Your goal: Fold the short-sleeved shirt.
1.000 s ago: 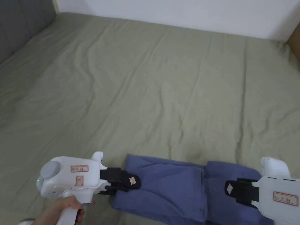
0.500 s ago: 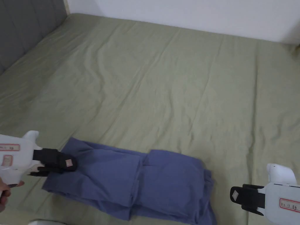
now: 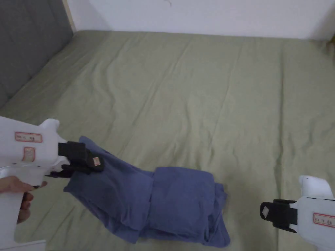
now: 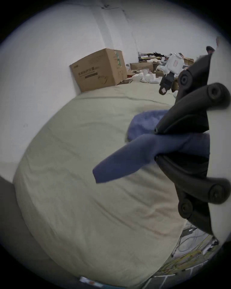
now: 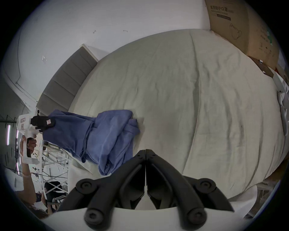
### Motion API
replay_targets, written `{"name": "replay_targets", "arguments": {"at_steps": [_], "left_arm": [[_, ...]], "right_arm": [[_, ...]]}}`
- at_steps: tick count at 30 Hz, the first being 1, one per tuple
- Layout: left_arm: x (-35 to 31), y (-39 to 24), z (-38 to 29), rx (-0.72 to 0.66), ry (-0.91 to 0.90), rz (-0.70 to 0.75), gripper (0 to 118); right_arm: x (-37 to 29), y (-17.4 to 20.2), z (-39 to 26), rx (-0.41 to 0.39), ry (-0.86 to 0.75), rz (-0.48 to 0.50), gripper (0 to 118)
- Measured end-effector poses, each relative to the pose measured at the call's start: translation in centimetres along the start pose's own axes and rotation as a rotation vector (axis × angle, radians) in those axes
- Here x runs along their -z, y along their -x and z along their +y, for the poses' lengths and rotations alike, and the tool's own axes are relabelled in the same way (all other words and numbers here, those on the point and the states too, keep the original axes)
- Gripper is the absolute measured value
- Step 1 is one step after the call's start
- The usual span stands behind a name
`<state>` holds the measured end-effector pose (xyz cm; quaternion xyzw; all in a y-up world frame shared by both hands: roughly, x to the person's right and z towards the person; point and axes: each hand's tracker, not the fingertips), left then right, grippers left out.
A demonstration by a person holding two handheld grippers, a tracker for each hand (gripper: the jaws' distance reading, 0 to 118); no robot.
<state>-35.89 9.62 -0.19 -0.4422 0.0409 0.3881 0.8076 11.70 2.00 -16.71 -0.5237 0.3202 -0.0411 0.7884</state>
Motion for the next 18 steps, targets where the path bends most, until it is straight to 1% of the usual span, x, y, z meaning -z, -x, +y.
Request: {"name": "replay_targets", "arguments": {"at_steps": [3, 5, 9, 13, 14, 15, 16, 17, 18], "left_arm": [[2.4, -4.7, -0.7, 0.101, 0.036, -0.029, 12], [4.8, -7.0, -1.5, 0.093, 0.048, -0.038, 12], [11.1, -9.5, -2.9, 0.146, 0.184, -0.069, 12], [16.5, -10.3, -3.5, 0.189, 0.241, -0.086, 13], [17.1, -10.6, -3.8, 0.21, 0.262, -0.089, 19], [17.7, -10.7, -3.9, 0.21, 0.267, -0.097, 32], [18.2, -10.7, -4.0, 0.208, 0.271, -0.106, 53], [18.4, -10.7, -4.0, 0.202, 0.28, -0.112, 95], [18.5, -10.9, -4.2, 0.194, 0.29, -0.117, 116]], "right_arm": [[-0.6, -1.1, -0.4, 0.016, -0.008, 0.009, 0], [-0.9, -1.9, -0.7, 0.026, -0.012, 0.003, 0], [-1.7, -4.2, -1.7, 0.084, -0.016, -0.019, 0], [-2.5, -6.1, -2.6, 0.133, -0.024, -0.039, 0], [-2.6, -6.4, -2.7, 0.142, -0.023, -0.043, 0], [-2.7, -6.7, -2.8, 0.151, -0.021, -0.048, 0], [-2.8, -7.0, -2.8, 0.157, -0.021, -0.053, 0], [-2.8, -7.1, -2.9, 0.161, -0.021, -0.057, 0], [-2.8, -7.2, -2.9, 0.162, -0.02, -0.06, 0]]}}
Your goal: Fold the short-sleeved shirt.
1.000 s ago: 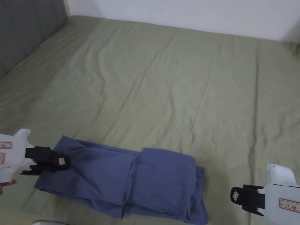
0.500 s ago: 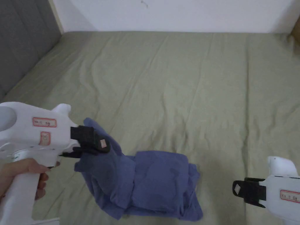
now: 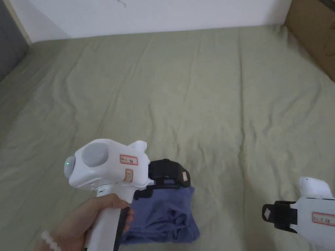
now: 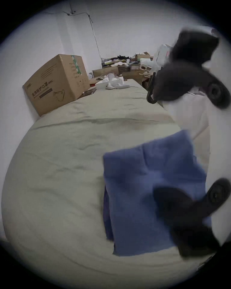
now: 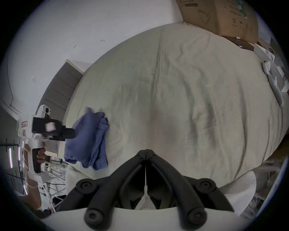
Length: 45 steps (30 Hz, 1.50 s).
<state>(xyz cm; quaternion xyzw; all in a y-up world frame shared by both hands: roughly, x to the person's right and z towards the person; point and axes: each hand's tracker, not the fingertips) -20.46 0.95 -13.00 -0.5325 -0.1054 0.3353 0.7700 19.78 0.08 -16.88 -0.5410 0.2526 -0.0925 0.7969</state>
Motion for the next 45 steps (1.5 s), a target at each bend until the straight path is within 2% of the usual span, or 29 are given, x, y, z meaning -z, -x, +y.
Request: {"name": "replay_targets", "arguments": {"at_steps": [1, 2, 4, 5, 6, 7, 8, 9, 10, 13, 15, 17, 19, 22, 24, 27, 30, 34, 37, 41, 45], "left_arm": [[-0.3, 0.2, -0.1, -0.003, -0.004, -0.016, 118], [-1.2, 0.3, 0.0, -0.005, -0.027, -0.035, 111], [-2.7, 0.3, -0.3, -0.013, -0.031, -0.025, 110], [-3.4, 0.8, -0.3, -0.016, -0.039, -0.021, 105], [-4.2, 1.5, -0.5, -0.034, -0.079, -0.018, 94], [-4.9, 2.3, -0.6, -0.05, -0.113, -0.013, 72], [-4.9, 3.6, -0.4, -0.052, -0.119, -0.001, 29], [-4.7, 4.6, -0.4, -0.061, -0.128, 0.022, 7], [-4.4, 5.3, -0.5, -0.052, -0.126, 0.066, 7], [-2.3, 5.9, -1.7, -0.052, -0.097, 0.054, 6], [-0.7, 5.9, -2.6, -0.083, -0.069, -0.026, 5], [1.5, 5.4, -3.2, -0.047, -0.024, -0.057, 5], [3.8, 3.8, -3.7, 0.027, 0.028, -0.011, 4], [5.9, 1.4, -4.3, 0.02, 0.046, -0.033, 4], [6.8, 0.7, -4.1, 0.031, 0.055, -0.027, 4], [7.5, -0.8, -4.2, 0.133, 0.091, 0.009, 4], [8.6, -1.3, -3.9, 0.108, 0.104, -0.025, 4], [9.8, -2.1, -4.7, 0.18, 0.149, -0.001, 4], [8.3, -2.4, -5.5, 0.193, 0.135, -0.027, 3], [2.9, -0.9, -4.8, 0.144, -0.015, -0.115, 4], [-5.0, 2.0, -4.9, 0.047, -0.204, -0.146, 4]], "right_arm": [[0.1, -0.1, 0.0, 0.0, 0.0, -0.002, 0], [0.1, -0.1, 0.1, 0.0, 0.0, -0.002, 0], [0.3, -0.1, 0.1, -0.002, 0.001, 0.002, 0], [0.5, 0.1, 0.2, -0.004, 0.004, 0.004, 0], [0.7, 0.2, 0.2, -0.008, 0.007, 0.006, 0], [0.9, 0.4, 0.2, -0.013, 0.009, 0.008, 0], [1.1, 0.6, 0.2, -0.017, 0.012, 0.011, 0], [1.3, 0.8, 0.2, -0.02, 0.015, 0.016, 0], [1.5, 1.0, 0.2, -0.023, 0.018, 0.022, 0], [2.0, 1.5, 0.0, -0.033, 0.028, 0.032, 0], [2.1, 1.6, 0.0, -0.036, 0.034, 0.033, 0], [2.2, 1.6, -0.1, -0.034, 0.037, 0.032, 0], [2.3, 1.5, -0.2, -0.028, 0.043, 0.032, 0], [2.2, 1.1, -0.3, -0.027, 0.047, 0.023, 0], [2.1, 0.8, -0.4, -0.022, 0.046, 0.021, 0], [2.0, 0.5, -0.5, -0.012, 0.042, 0.022, 0], [2.2, 0.3, -0.7, -0.001, 0.043, 0.021, 0], [2.0, 0.4, -0.9, -0.001, 0.047, 0.019, 0], [1.4, 0.6, -0.7, -0.003, 0.037, 0.025, 0], [1.0, 1.7, 0.3, -0.022, 0.022, 0.04, 0], [1.0, 5.0, 2.2, -0.105, -0.01, 0.095, 0]]}}
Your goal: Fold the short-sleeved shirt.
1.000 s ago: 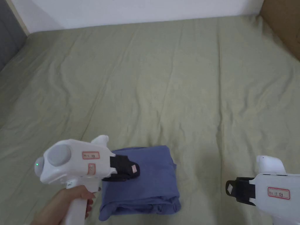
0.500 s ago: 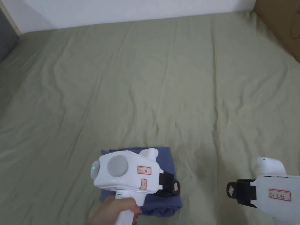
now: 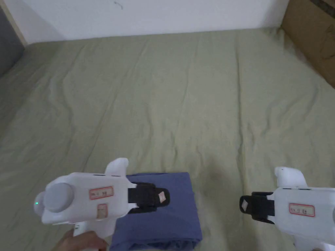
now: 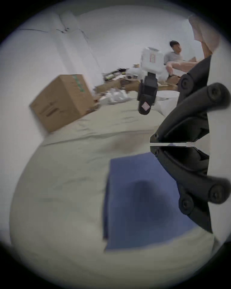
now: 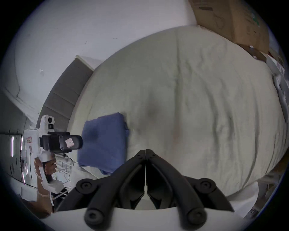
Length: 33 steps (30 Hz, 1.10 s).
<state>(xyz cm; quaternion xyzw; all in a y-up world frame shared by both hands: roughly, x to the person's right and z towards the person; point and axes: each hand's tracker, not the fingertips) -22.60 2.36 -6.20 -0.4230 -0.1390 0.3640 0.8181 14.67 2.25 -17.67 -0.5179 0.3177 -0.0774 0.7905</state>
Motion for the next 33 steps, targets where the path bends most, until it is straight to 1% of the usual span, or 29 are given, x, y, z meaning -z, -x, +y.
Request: {"name": "replay_targets", "arguments": {"at_steps": [2, 4, 6, 7, 8, 10, 12, 14, 16, 17, 18, 19, 20, 21, 22, 23, 24, 26, 30, 33], "left_arm": [[-3.1, 2.5, -0.1, -0.046, -0.07, 0.018, 4], [-5.5, 6.0, -0.5, -0.114, -0.109, 0.076, 4], [-7.4, 8.0, -1.7, -0.182, -0.143, 0.137, 4], [-7.9, 8.7, -2.2, -0.201, -0.156, 0.14, 4], [-8.4, 9.5, -2.9, -0.228, -0.167, 0.123, 4], [-9.0, 10.9, -4.2, -0.272, -0.182, 0.098, 4], [-9.0, 12.1, -5.0, -0.3, -0.179, 0.091, 4], [-8.7, 12.9, -5.5, -0.312, -0.167, 0.091, 4], [-7.9, 12.5, -5.8, -0.313, -0.121, 0.083, 4], [-7.6, 12.6, -5.9, -0.306, -0.104, 0.074, 10], [-7.3, 12.8, -6.0, -0.302, -0.098, 0.059, 23], [-6.9, 13.3, -6.0, -0.301, -0.096, 0.05, 47], [-6.5, 13.5, -5.9, -0.306, -0.089, 0.039, 91], [-5.8, 13.7, -5.6, -0.317, -0.074, 0.024, 114], [-5.3, 13.8, -5.4, -0.332, -0.058, 0.005, 118], [-5.0, 14.4, -5.2, -0.334, -0.06, -0.012, 115], [-4.5, 14.6, -4.7, -0.335, -0.082, -0.065, 117], [-3.3, 14.9, -3.9, -0.365, -0.075, -0.086, 118], [-0.6, 15.1, -2.5, -0.392, -0.058, -0.151, 118], [1.2, 15.9, -1.7, -0.411, -0.048, -0.254, 118]], "right_arm": [[0.8, 2.2, 1.1, -0.053, -0.001, 0.042, 0], [2.2, 4.9, 2.0, -0.117, 0.018, 0.113, 0], [4.1, 7.3, 2.3, -0.179, 0.056, 0.164, 0], [5.2, 8.3, 2.3, -0.213, 0.074, 0.182, 0], [6.6, 9.3, 2.2, -0.244, 0.097, 0.185, 0], [9.7, 10.9, 1.7, -0.303, 0.158, 0.142, 0], [12.2, 11.7, 0.9, -0.335, 0.215, 0.084, 0], [14.0, 11.6, 0.2, -0.358, 0.246, 0.043, 0], [15.6, 10.4, -0.6, -0.351, 0.236, 0.058, 0], [15.6, 10.1, -0.6, -0.32, 0.233, 0.069, 0], [15.3, 9.9, -0.4, -0.303, 0.227, 0.079, 0], [15.3, 9.8, -0.2, -0.296, 0.23, 0.083, 0], [14.7, 9.8, 0.1, -0.292, 0.232, 0.085, 0], [14.6, 9.8, 0.1, -0.293, 0.233, 0.081, 0], [14.6, 9.9, 0.1, -0.299, 0.232, 0.075, 0], [14.6, 9.9, 0.0, -0.307, 0.23, 0.074, 0], [14.1, 10.1, 0.0, -0.312, 0.226, 0.075, 0], [14.2, 10.2, -0.2, -0.317, 0.224, 0.074, 0], [13.9, 10.1, -0.1, -0.297, 0.225, 0.082, 0], [13.6, 9.9, 0.1, -0.278, 0.225, 0.095, 0]]}}
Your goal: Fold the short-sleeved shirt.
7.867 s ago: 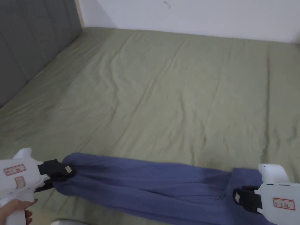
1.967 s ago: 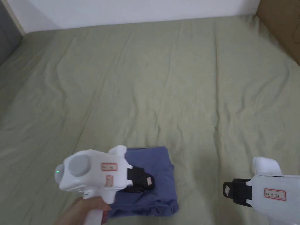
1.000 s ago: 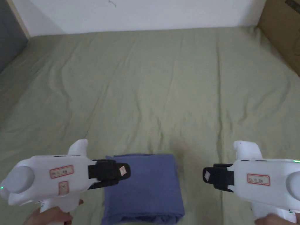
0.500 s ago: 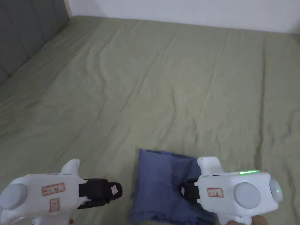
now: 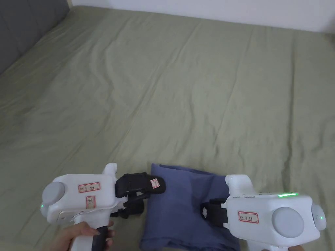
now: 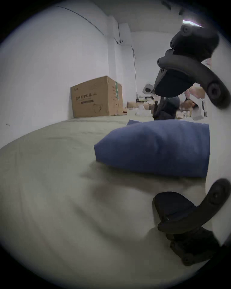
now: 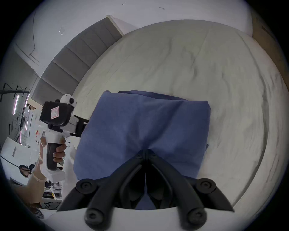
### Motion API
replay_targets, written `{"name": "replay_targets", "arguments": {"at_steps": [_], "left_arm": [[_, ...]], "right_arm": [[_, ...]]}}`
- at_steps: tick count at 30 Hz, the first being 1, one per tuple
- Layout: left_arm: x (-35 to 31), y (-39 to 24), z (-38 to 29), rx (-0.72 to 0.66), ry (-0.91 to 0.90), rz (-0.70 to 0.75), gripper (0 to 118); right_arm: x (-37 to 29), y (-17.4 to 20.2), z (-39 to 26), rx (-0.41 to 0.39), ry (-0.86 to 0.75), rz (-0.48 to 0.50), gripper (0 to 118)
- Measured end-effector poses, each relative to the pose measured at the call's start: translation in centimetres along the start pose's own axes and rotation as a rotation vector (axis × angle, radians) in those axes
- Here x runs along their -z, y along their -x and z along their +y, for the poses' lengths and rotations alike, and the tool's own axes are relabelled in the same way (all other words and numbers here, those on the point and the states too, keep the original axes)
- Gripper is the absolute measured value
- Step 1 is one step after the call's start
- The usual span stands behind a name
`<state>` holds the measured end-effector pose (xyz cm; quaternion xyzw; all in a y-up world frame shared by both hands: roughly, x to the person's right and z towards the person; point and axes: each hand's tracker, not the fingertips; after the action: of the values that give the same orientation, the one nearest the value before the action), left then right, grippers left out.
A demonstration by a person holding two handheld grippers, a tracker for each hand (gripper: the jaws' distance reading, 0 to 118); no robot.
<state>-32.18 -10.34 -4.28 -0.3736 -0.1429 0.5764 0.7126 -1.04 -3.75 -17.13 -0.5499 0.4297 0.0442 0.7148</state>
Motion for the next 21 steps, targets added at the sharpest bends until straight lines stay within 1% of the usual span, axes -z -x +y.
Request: {"name": "replay_targets", "arguments": {"at_steps": [2, 5, 7, 9, 10, 11, 12, 13, 14, 15, 16, 20, 21], "left_arm": [[1.2, 0.2, 0.2, -0.018, 0.019, -0.028, 118], [3.0, 0.1, 0.2, 0.037, 0.088, -0.068, 118], [3.4, -1.0, 0.1, 0.086, 0.119, -0.023, 118], [3.5, -1.3, 0.2, 0.095, 0.134, -0.02, 118], [3.2, -1.5, 0.1, 0.102, 0.135, -0.018, 112], [2.6, -1.6, 0.1, 0.117, 0.117, 0.017, 84], [2.3, -1.2, 0.2, 0.112, 0.102, 0.107, 46], [2.1, -0.7, 0.2, 0.082, 0.101, 0.118, 37], [1.5, 0.3, 0.7, 0.029, 0.105, 0.104, 36], [1.1, 0.9, 0.7, 0.008, 0.101, 0.037, 36], [0.8, 0.9, 0.5, 0.017, 0.091, 0.032, 36], [-0.2, 0.1, 0.7, 0.042, 0.09, 0.071, 36], [-0.8, -0.2, 1.0, 0.066, 0.094, 0.091, 36]], "right_arm": [[0.0, -0.1, -0.1, 0.014, -0.004, 0.01, 0], [0.1, -0.6, 0.0, 0.039, -0.005, 0.023, 0], [0.1, -0.7, 0.0, 0.041, -0.004, 0.027, 0], [0.0, -0.6, 0.0, 0.04, -0.003, 0.023, 0], [0.0, -0.5, 0.0, 0.032, -0.003, 0.019, 0], [0.1, -0.5, 0.1, 0.027, 0.001, 0.014, 0], [0.1, -0.4, 0.1, 0.027, 0.002, 0.01, 0], [0.0, -0.4, 0.1, 0.023, 0.004, -0.004, 0], [-0.1, -0.4, 0.1, 0.025, 0.003, 0.005, 0], [-0.3, -0.4, 0.3, 0.038, 0.003, 0.025, 0], [-0.4, -0.3, 0.3, 0.045, -0.001, 0.033, 0], [-1.0, 0.7, 0.6, 0.016, -0.01, 0.001, 0], [-1.2, 0.9, 0.6, 0.013, -0.012, 0.001, 0]]}}
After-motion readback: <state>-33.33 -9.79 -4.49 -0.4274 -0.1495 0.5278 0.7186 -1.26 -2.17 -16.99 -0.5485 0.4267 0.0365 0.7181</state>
